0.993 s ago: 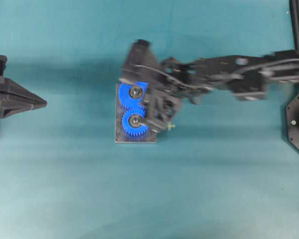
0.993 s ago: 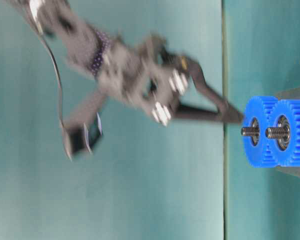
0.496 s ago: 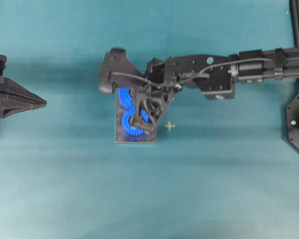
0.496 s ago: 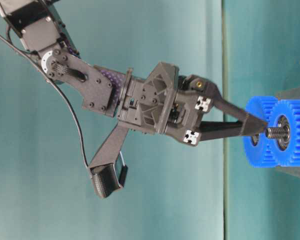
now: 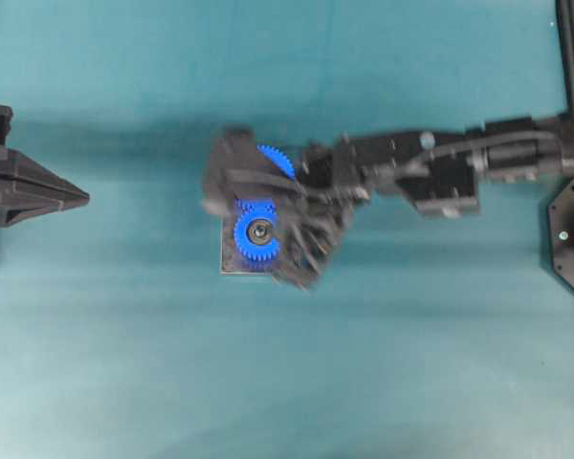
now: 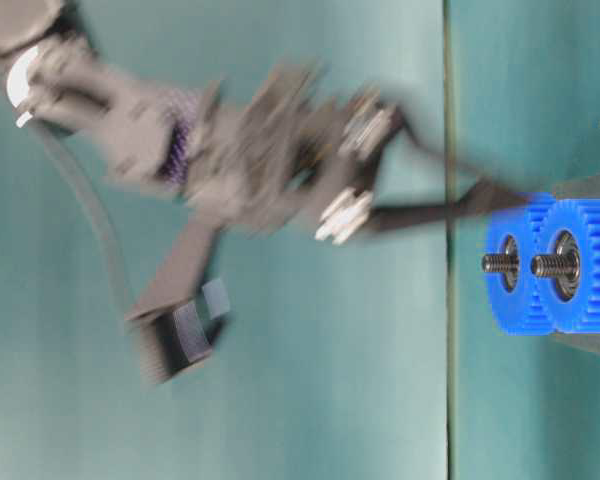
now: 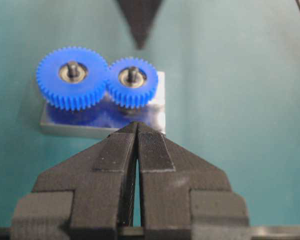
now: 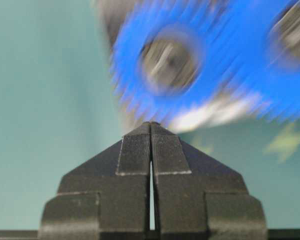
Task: Fit the small gear onto the shaft.
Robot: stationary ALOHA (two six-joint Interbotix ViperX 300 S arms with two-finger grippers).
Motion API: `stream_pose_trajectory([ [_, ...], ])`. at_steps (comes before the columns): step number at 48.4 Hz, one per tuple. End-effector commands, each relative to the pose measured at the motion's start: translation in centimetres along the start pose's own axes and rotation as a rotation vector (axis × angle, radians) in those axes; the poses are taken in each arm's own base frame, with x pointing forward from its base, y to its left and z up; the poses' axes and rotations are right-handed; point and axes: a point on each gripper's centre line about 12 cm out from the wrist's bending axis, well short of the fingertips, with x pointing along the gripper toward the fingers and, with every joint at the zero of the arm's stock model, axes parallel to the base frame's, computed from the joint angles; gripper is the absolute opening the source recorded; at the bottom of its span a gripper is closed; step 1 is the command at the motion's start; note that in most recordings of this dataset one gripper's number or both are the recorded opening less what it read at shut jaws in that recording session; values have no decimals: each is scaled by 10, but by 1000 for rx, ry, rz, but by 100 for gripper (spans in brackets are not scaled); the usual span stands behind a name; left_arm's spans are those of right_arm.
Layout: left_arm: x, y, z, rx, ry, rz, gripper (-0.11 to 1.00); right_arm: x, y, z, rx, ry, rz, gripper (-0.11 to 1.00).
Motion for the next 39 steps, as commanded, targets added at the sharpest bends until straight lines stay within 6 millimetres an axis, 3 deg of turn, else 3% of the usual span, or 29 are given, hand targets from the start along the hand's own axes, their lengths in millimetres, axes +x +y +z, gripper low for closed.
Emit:
stream_pose_trajectory([
  [1,0,0,7,1,-22,0,0,-11,-2,29,-15,-71,2,-2],
  [6,0,0,8,-1,-22,0,0,-1,0,47,-52,-57,-2,-2],
  [13,-1,0,10,-1,-29,-1,0,22,-3,48,-71,54,-23,-2],
  [27,-2,0,10,-1,-31,-1,0,22,-14,29,-43,110,-39,-2],
  [39,-1,0,9,-1,-26,1,0,10,-12,-12,26,157,-43,-2],
])
